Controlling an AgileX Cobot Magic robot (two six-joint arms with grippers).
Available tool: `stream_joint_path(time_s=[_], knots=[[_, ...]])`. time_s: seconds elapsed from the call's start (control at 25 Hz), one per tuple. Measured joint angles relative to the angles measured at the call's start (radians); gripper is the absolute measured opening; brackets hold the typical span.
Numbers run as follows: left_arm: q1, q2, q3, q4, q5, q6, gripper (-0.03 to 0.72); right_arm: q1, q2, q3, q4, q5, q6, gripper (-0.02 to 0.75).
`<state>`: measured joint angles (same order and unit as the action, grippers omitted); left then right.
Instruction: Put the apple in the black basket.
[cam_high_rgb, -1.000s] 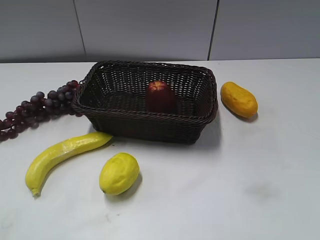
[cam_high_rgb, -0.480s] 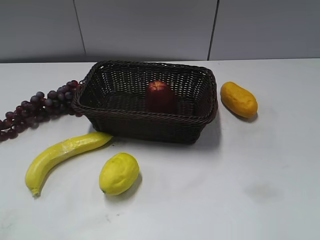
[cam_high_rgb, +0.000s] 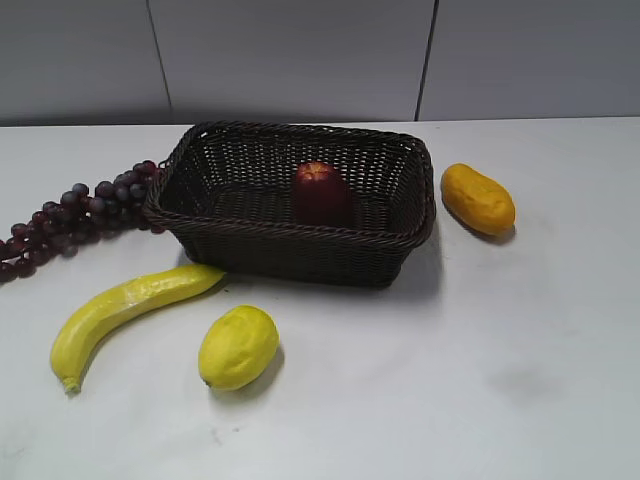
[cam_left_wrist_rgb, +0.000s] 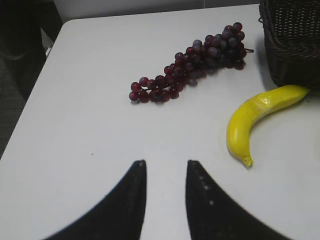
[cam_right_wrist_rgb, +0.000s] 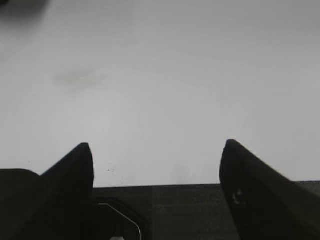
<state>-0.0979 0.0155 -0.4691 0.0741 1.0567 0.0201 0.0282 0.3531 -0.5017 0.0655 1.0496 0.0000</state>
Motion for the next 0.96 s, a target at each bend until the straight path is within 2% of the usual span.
stream_joint_path(time_s=[0.96], knots=[[0.000,0.000,0.000,0.000,0.000,0.000,0.202,0.000,-0.323,0.004,0.000,-0.001,0.000,0.585]])
